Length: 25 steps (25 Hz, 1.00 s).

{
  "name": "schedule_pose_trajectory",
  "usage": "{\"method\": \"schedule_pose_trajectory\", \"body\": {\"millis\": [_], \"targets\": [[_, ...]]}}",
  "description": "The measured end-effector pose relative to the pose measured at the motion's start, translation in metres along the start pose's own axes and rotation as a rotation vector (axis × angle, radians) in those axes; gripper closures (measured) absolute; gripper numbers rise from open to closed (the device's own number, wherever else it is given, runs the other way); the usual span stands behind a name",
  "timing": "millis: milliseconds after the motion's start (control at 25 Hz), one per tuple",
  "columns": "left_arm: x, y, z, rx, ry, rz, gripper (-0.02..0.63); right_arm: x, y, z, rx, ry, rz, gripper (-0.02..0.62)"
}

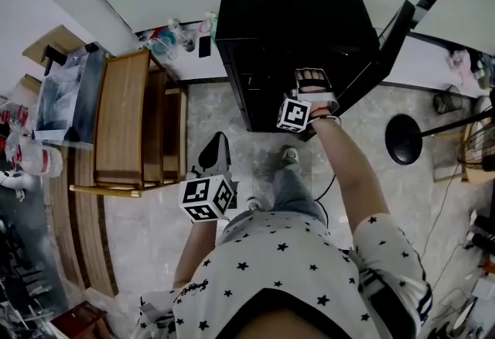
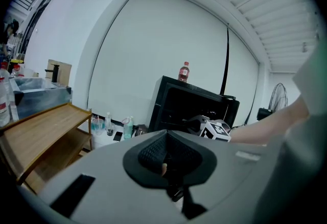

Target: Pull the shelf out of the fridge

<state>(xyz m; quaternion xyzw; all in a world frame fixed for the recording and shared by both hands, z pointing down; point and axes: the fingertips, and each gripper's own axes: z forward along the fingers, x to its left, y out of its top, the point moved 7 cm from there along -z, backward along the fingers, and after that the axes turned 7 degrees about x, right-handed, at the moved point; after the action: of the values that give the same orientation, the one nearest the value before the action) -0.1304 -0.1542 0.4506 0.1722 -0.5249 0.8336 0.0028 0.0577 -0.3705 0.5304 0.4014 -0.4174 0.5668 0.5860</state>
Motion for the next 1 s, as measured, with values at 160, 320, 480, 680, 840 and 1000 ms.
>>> {"method": "schedule_pose_trajectory", "body": {"millis": [160, 320, 480, 680, 840, 1000], "targets": [[-0.005, -0.002, -0.005, 0.001, -0.007, 0.002, 0.594, 0.005, -0.003, -0.007, 0.003, -0.015, -0.036, 0.551], [-0.011, -0.005, -0.009, -0.003, -0.012, 0.004, 0.594, 0.009, -0.004, -0.016, 0.002, -0.017, -0.046, 0.551], [-0.016, -0.008, -0.015, -0.005, -0.019, 0.007, 0.594, 0.013, -0.005, -0.025, 0.002, -0.016, -0.049, 0.551], [-0.020, -0.010, -0.022, -0.014, -0.025, 0.012, 0.594, 0.016, -0.004, -0.039, -0.006, -0.013, -0.031, 0.551], [-0.024, -0.011, -0.027, -0.017, -0.031, 0.017, 0.594, 0.018, -0.003, -0.050, -0.010, -0.008, -0.018, 0.551], [-0.024, -0.012, -0.033, -0.024, -0.031, 0.021, 0.594, 0.022, -0.005, -0.056, -0.004, -0.022, -0.037, 0.551]]}}
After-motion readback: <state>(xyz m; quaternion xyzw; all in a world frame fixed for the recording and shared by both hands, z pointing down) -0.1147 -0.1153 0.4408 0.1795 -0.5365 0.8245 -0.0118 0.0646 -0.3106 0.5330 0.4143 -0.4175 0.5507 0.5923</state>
